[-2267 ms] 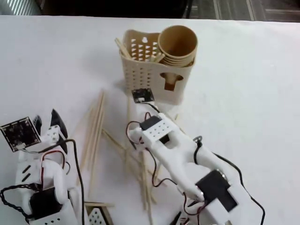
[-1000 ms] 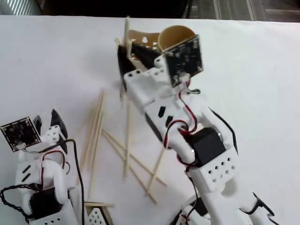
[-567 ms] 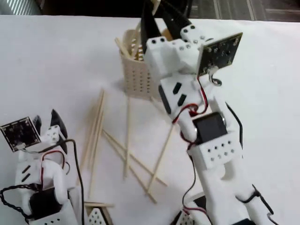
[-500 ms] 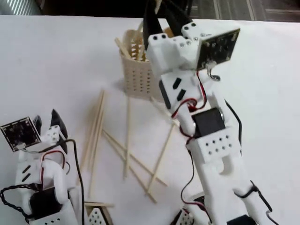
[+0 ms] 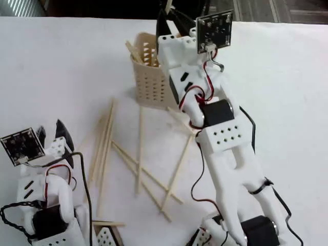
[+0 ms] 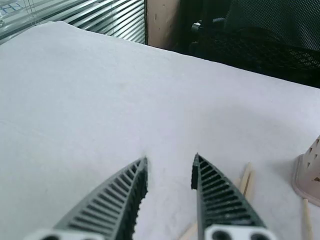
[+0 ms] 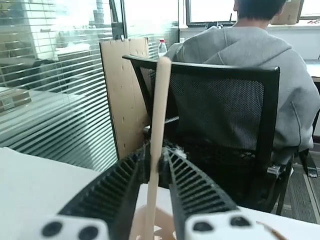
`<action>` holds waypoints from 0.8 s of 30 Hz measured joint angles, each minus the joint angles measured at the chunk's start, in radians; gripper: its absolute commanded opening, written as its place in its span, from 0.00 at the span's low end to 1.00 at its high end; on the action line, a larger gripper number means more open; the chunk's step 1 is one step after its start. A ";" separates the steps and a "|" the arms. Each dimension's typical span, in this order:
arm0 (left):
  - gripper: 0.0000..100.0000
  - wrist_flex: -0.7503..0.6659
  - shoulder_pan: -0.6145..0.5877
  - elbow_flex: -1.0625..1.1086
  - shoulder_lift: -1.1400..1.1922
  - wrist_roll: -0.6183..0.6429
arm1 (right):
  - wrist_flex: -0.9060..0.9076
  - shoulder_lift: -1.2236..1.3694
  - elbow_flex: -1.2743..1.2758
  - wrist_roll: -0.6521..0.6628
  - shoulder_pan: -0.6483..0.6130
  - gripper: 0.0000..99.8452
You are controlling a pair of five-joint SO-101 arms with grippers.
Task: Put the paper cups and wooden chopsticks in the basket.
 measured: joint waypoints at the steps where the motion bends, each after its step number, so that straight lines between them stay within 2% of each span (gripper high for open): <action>1: 0.16 0.000 0.000 0.000 0.000 0.000 | 0.014 0.006 -0.002 0.000 -0.002 0.16; 3: 0.16 0.000 0.000 0.000 0.000 0.000 | 0.052 0.015 -0.002 0.000 -0.002 0.20; 5: 0.16 0.000 0.000 0.000 0.000 0.000 | 0.089 0.015 -0.002 0.000 0.000 0.19; 12: 0.16 0.000 0.000 0.000 0.000 0.000 | 0.224 -0.052 -0.041 0.000 0.000 0.06; 15: 0.16 0.000 0.000 0.000 0.000 -0.015 | 0.388 -0.137 -0.055 0.000 0.000 0.01; 21: 0.16 0.000 0.000 0.000 0.000 -0.049 | 0.792 -0.229 -0.049 0.000 0.000 0.02; 24: 0.16 0.000 0.003 0.000 0.000 -0.087 | 0.924 -0.250 0.011 0.000 -0.002 0.02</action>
